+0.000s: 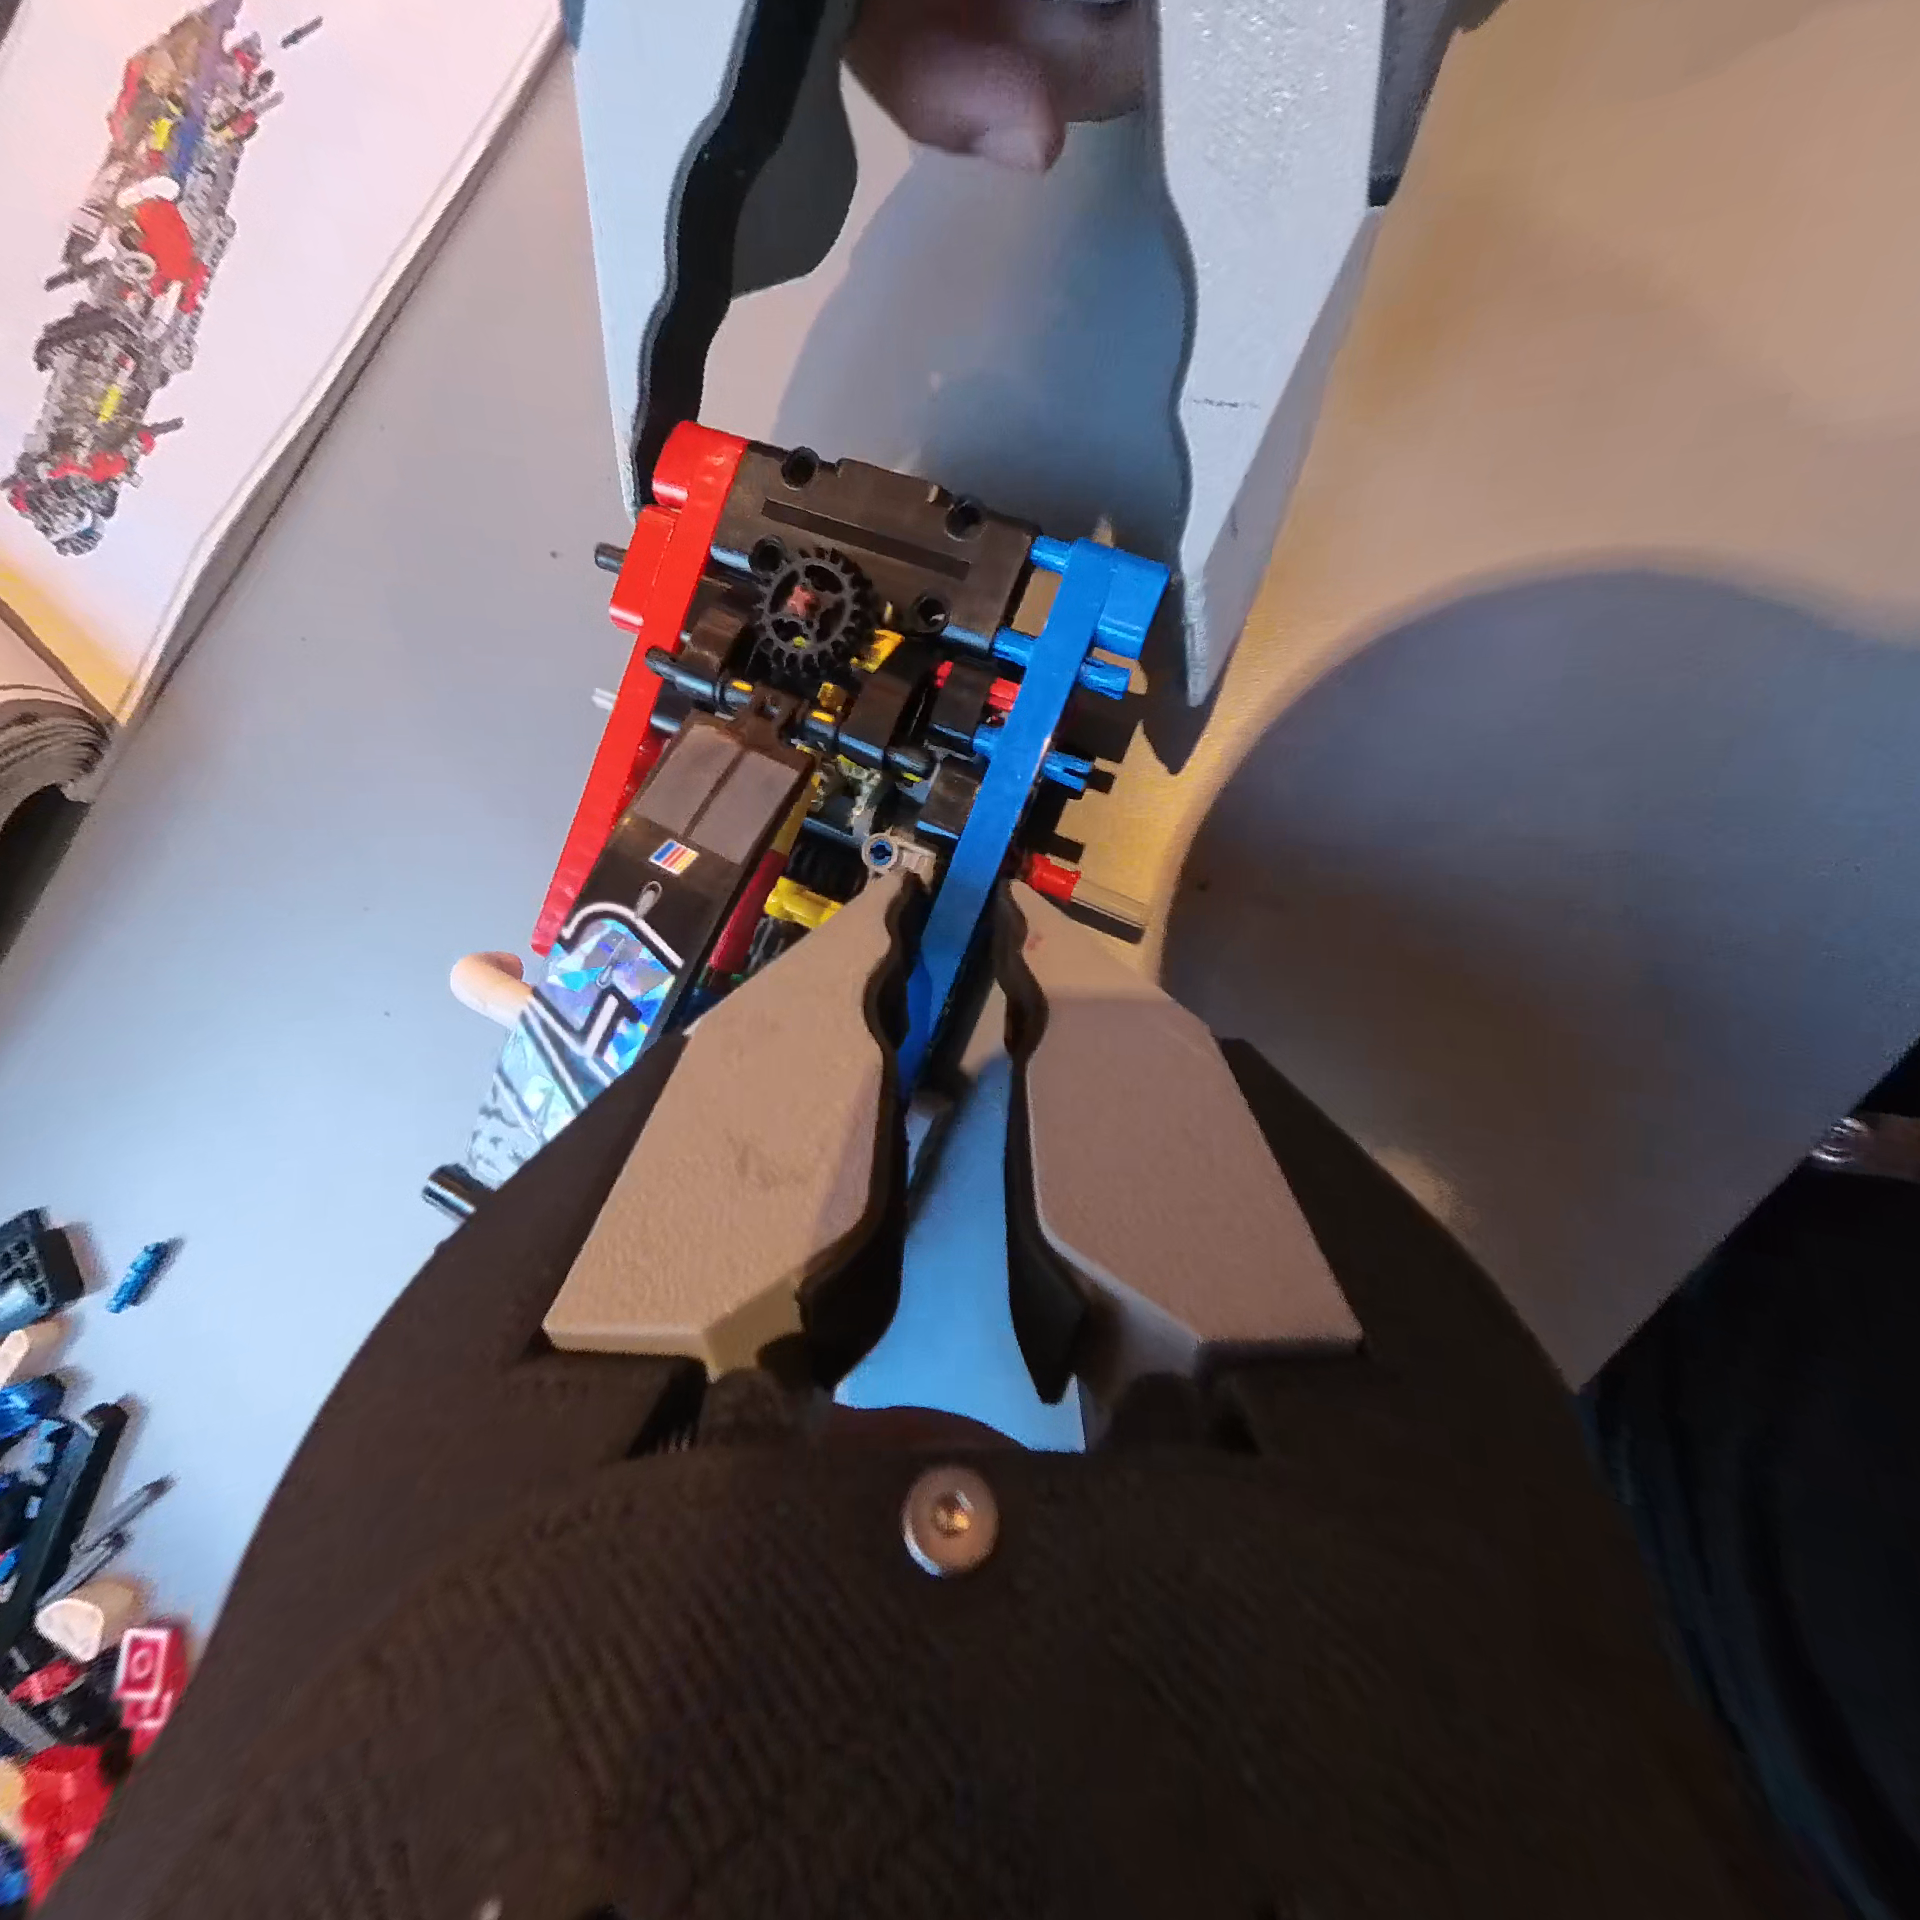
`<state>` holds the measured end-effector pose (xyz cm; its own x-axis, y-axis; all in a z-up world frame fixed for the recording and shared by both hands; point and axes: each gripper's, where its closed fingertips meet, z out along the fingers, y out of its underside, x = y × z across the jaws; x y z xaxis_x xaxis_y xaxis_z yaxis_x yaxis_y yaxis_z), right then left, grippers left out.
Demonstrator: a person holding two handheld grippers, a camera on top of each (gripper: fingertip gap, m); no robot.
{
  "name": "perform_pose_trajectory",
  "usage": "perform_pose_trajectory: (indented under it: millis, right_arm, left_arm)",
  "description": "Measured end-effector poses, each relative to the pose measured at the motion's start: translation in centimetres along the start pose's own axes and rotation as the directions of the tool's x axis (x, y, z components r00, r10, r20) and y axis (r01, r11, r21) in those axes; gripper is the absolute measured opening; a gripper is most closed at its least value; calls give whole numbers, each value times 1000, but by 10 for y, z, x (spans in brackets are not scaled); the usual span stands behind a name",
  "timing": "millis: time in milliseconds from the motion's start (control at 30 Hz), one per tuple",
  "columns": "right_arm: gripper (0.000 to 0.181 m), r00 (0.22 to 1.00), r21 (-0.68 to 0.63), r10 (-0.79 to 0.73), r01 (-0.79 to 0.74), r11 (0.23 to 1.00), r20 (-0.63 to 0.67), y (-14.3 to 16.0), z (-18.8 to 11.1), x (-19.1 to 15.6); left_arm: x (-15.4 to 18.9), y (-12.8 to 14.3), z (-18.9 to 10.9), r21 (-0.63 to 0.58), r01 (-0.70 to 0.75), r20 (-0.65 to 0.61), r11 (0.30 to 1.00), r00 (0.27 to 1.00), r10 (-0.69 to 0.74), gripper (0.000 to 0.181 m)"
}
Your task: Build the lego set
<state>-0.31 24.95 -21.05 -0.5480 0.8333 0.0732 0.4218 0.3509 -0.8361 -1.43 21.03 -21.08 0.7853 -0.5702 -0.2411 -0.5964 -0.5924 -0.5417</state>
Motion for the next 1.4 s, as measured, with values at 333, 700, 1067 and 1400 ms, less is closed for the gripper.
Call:
perform_pose_trajectory:
  millis: [333,700,1067,1400]
  right_arm:
    - [103,999,-3,3,-3,1000,36,1,-1,2]
    - [103,992,-41,7,-13,999,-125,-1,-6,14]
    - [114,991,-152,54,-73,986,-124,-1,9,12]
    - [107,985,-160,69,-95,983,-159,-4,8,19]
  left_arm:
    - [3,-1,-1,-10,14,-58,1000,998,-15,8]
    - [-3,1,0,8,-40,-35,999,999,40,8]
    - [-15,4,-30,31,-107,-32,994,994,108,53]
    - [-23,-29,-53,134,-152,-225,979,958,179,70]
